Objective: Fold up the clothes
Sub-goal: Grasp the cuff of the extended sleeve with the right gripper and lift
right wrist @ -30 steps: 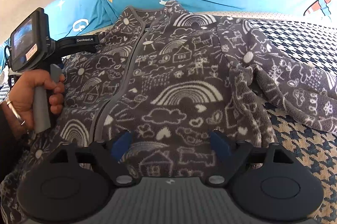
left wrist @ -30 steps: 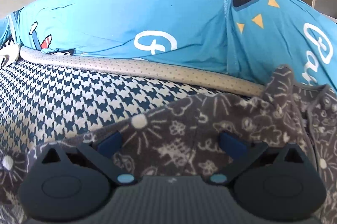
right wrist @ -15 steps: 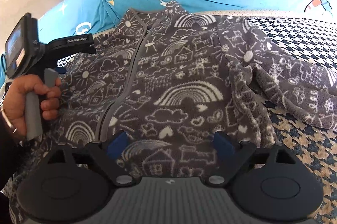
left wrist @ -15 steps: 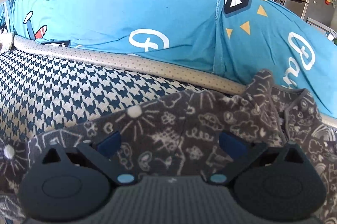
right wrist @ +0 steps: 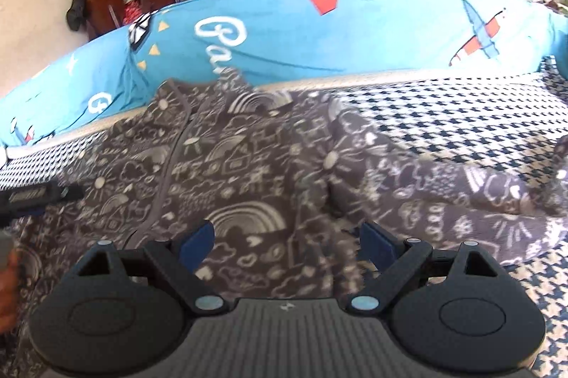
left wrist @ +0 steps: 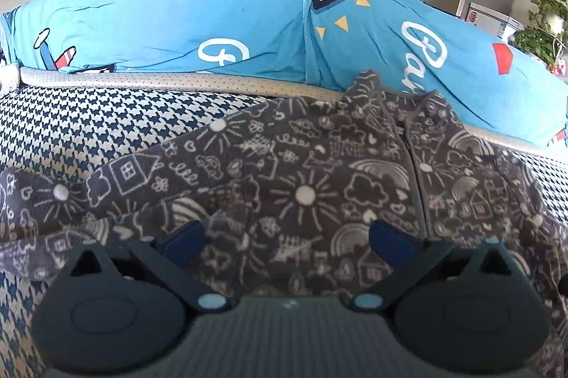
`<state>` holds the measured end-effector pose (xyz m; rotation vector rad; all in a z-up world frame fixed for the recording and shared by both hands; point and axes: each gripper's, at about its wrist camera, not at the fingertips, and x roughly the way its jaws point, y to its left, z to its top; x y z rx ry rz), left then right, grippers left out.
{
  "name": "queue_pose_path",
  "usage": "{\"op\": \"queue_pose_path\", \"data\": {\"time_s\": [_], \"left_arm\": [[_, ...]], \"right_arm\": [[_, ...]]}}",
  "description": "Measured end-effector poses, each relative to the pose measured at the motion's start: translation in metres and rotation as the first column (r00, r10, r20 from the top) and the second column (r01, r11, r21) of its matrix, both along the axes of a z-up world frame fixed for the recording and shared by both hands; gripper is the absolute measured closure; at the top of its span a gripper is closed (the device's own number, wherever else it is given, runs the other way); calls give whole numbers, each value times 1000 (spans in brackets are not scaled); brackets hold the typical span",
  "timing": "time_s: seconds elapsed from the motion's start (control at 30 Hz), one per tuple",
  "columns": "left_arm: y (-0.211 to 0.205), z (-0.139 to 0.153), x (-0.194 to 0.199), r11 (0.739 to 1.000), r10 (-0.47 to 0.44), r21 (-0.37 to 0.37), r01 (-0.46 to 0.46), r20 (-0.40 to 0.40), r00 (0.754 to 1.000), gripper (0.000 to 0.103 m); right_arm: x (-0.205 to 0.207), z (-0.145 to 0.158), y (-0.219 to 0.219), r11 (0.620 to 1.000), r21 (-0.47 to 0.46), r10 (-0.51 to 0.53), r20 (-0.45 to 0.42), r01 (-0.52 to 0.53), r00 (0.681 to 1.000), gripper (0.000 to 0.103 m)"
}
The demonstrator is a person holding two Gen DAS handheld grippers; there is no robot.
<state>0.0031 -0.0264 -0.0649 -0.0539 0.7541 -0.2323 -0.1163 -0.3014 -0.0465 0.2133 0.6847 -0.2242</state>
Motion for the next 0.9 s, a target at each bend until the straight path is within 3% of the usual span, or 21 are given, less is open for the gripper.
{"op": "queue_pose_path", "data": {"time_s": [0.17,0.37,0.53,0.8,0.9], "left_arm": [[-1,-2,-26,999,-52,-9,52,11,999,0],[-5,-9,-46,995,-95,-16,95,2,995,0],[-8,-16,-66,991,-135,-14,135,-9,991,0],[-10,-24,-104,981,-196,-2,196,-21,980,0],[-14,-28,-112,978,-210,15,210,-20,978,0]], "right_arm": [[-8,8,-24,997,19,-70,7,70,998,13],[-21,13,-45,991,-20,-133,3,133,991,15],[-39,15,-65,986,-18,-165,-8,165,986,32],[-80,19,-110,960,-23,-278,-21,277,960,38],[-98,17,-131,939,-13,-344,-18,344,939,46]]}}
